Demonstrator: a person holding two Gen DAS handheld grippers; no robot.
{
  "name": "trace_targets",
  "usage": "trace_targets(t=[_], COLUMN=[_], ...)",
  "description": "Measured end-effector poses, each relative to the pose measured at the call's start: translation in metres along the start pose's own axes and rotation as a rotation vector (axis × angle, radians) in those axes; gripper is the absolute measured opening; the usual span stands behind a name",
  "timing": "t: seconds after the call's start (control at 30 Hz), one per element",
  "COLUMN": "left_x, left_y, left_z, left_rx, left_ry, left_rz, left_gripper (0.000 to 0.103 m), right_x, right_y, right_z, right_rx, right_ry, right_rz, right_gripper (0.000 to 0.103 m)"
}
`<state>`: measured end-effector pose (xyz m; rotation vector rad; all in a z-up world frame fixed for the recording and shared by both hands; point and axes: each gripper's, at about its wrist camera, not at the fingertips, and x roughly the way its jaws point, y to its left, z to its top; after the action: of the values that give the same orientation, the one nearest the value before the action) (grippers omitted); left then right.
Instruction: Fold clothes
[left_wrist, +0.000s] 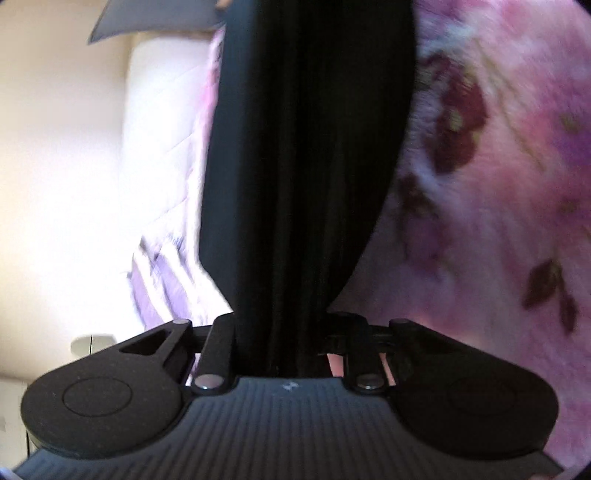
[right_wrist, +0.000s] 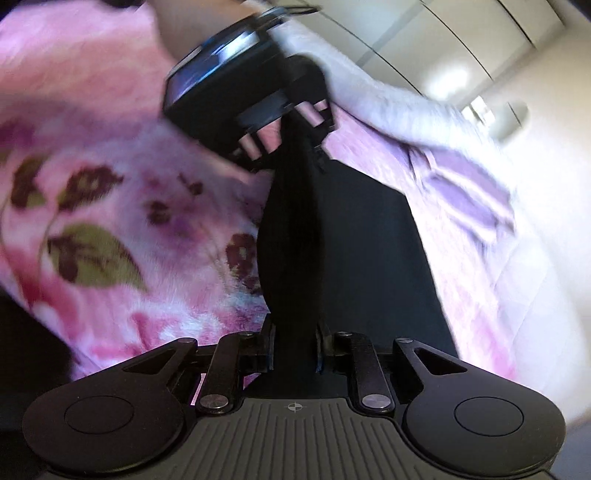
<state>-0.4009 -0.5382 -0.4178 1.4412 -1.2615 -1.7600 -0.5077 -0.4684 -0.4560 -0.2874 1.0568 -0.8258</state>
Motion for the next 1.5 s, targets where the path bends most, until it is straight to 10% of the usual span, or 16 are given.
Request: trace_targets(t=[0.23, 0.4, 0.6, 0.93, 1.23, 1.5], left_x=[-0.098, -0.214, -0.283, -0.375, -0.306, -0.180], left_y=[0.003, -0.060, -0.134, -0.094, -0.015, -0.005], left_z=[-0.050, -0.064, -0.044, -0.085, -0.120, -0.198], left_rx=[-0.107, -0.252, -0.431, -0.873, -1.177, -1.378], left_ry=[0.279, 0.523, 0.618, 0.624, 0.397, 0.390], left_rz=[-0.022, -0.104, -0.111, -0.028, -0.080, -0.171], left_gripper=[0.018, 0.019, 0.031, 0.033, 0.037, 0.016], right_x=[0.000, -0.013, -0.020, -0.062, -0.036, 0.076], right_y=[-0.011, 0.051, 0.124, 0.085, 0.027, -0.030], right_z=[0.039, 0.063, 0.036, -0.015, 0.034, 0.107], right_rx=[-0.174, -0.406, -0.530, -0.066, 0.352, 0.520], right_ry=[-0.183, -0.375, -0.407, -0.296, -0.312, -0.266], right_rz=[0.036, 0.169, 0.228, 0.150, 0.280, 0.385], right_gripper=[0.016, 0.016, 0.022, 0.030, 0.030, 0.029])
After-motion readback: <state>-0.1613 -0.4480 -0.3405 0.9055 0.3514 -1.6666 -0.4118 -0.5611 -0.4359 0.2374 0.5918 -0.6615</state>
